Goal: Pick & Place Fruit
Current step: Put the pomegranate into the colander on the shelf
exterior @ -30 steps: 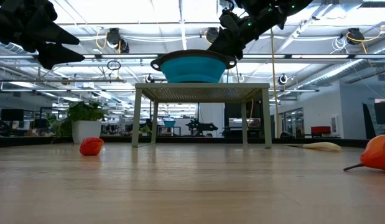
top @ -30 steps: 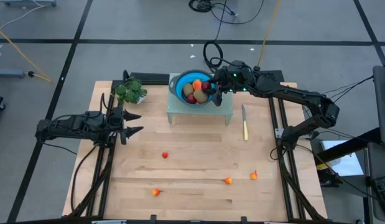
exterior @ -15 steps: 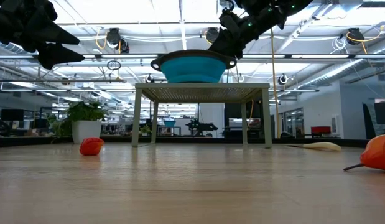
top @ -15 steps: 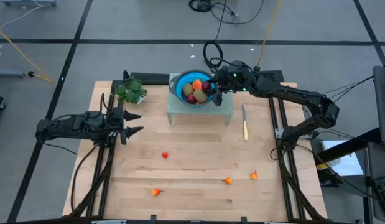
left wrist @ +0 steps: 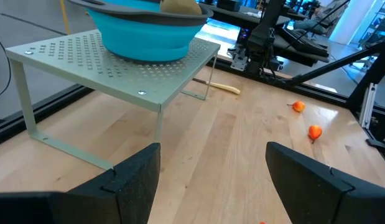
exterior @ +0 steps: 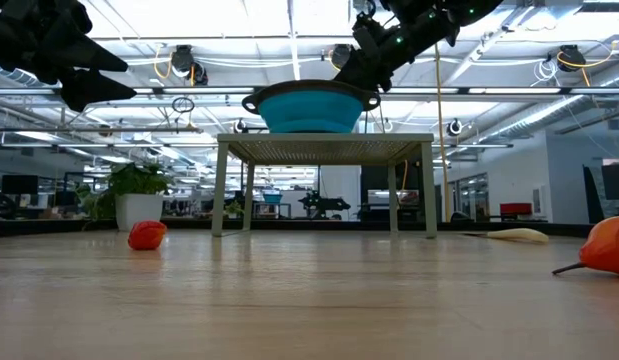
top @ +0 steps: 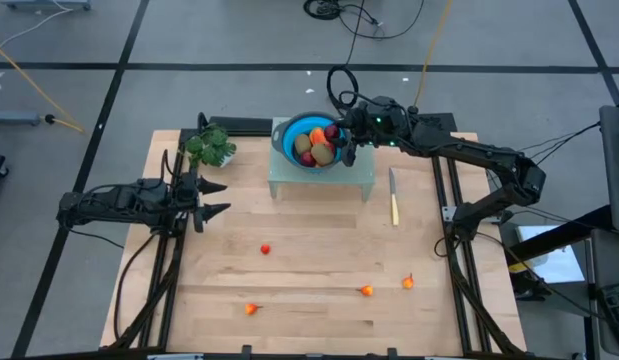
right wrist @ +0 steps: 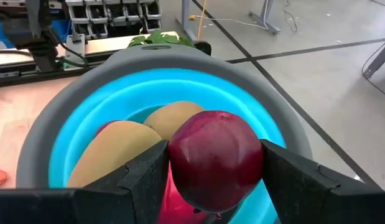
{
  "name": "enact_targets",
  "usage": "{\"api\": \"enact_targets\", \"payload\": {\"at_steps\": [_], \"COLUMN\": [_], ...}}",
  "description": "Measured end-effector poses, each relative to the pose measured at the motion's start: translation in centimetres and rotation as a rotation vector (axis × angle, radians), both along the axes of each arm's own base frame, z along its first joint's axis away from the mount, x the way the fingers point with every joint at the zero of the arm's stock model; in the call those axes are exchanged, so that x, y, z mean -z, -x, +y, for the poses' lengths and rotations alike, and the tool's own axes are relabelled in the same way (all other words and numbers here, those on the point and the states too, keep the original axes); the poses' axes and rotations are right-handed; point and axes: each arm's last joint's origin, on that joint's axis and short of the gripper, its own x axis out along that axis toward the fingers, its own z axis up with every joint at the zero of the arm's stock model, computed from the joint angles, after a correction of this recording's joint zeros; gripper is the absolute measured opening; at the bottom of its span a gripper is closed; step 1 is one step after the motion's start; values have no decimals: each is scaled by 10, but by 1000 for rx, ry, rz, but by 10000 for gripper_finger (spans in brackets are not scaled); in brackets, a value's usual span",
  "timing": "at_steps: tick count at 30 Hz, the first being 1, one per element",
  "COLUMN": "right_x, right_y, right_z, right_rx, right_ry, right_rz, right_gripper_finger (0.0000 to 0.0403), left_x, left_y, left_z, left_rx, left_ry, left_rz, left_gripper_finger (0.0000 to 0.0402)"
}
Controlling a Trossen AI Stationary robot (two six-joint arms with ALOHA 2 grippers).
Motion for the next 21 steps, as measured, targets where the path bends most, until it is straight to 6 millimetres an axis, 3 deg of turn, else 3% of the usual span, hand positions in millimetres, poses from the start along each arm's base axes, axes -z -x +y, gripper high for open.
{"api": "enact_targets", "payload": {"at_steps": [17, 21], "right_x": [3, 3], "right_y": [0, 0], "right_z": [3, 3], "right_rx": [-40, -33], "right_ry": [-129, -144], "right_rz": [-17, -22], "right_gripper_finger": [236, 254], "left_x": [0, 0], "left_y": [0, 0], "left_z": [0, 0], "left_rx": [16, 15], "left_ry": [-64, -66], "left_rz": [15, 15], "left_gripper_finger": [292, 292]}}
